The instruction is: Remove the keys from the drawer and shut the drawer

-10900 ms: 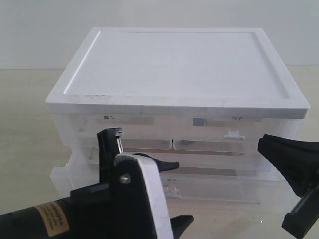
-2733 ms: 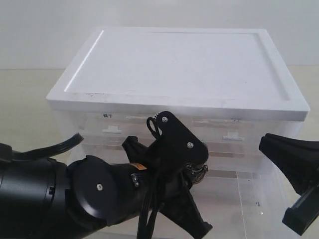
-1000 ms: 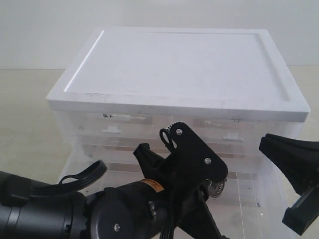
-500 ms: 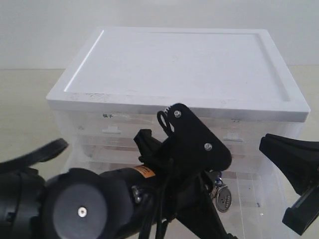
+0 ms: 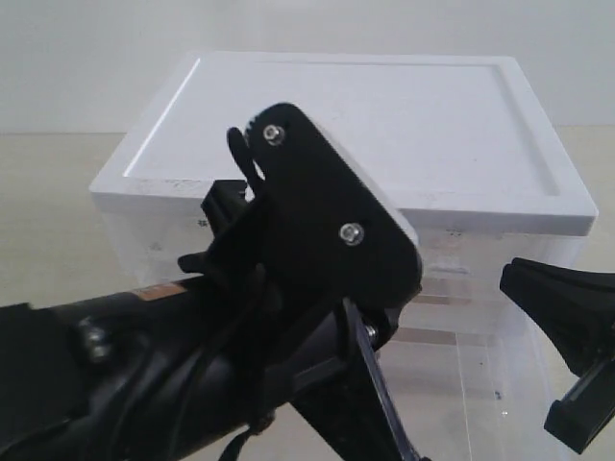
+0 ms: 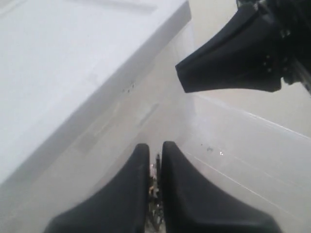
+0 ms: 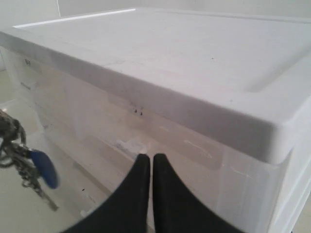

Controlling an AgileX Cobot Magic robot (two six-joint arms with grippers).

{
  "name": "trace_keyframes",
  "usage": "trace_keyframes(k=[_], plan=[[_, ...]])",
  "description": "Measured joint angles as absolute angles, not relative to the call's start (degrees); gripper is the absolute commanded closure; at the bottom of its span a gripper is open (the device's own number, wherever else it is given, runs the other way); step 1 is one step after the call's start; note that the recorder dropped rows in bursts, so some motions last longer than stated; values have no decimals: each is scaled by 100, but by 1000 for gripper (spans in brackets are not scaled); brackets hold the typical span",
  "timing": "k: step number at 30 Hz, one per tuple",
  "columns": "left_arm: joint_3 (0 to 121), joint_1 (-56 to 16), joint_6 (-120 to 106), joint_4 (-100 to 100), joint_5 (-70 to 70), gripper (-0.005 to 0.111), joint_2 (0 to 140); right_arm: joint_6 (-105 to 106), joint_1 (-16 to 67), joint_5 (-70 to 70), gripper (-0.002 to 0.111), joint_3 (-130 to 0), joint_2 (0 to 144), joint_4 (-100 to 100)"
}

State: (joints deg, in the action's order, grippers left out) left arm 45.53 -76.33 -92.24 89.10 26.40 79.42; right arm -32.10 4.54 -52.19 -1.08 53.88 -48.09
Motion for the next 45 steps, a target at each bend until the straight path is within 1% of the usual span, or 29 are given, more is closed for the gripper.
trace_keyframes(k=[3, 6, 7, 10, 13, 17, 19, 22, 33, 40, 45], plan=[[4553, -7948, -9577, 9191, 2996, 102, 7684, -3210, 454, -5219, 108, -108, 5388, -4809], [4553, -8561, -10020, 9484, 3520, 102, 7230, -3210, 454, -5219, 108, -108, 5388, -4797], [4553, -8668, -10064, 9494, 3549, 102, 7161, -3210, 454, -5208, 108, -108, 5388, -4799], [4553, -9278, -10342, 9739, 3859, 102, 6866, -3210, 454, -5197, 108, -108, 5388, -4799], [4553, -9992, -10672, 9955, 4628, 102, 6799, -3210, 454, -5197, 108, -108, 5388, -4809], [4529, -10818, -10591, 9980, 4881, 102, 6786, -3210, 454, -5197, 108, -108, 5388, -4809], [4412, -11007, -10360, 9969, 5106, 102, 6764, -3210, 454, -5187, 108, -108, 5388, -4809], [4041, -11185, -9823, 9921, 5266, 102, 6729, -3210, 454, -5174, 108, -108, 5388, -4809], [2794, -11332, -8653, 9962, 5279, 102, 6731, -3210, 454, -5138, 108, -108, 5388, -4809], [2398, -11332, -8303, 9962, 4288, 102, 6731, -3210, 454, -5138, 108, -108, 5388, -4809], [2142, -11332, -8138, 9940, 4239, 102, 6731, -3210, 454, -5138, 108, -108, 5388, -4809]])
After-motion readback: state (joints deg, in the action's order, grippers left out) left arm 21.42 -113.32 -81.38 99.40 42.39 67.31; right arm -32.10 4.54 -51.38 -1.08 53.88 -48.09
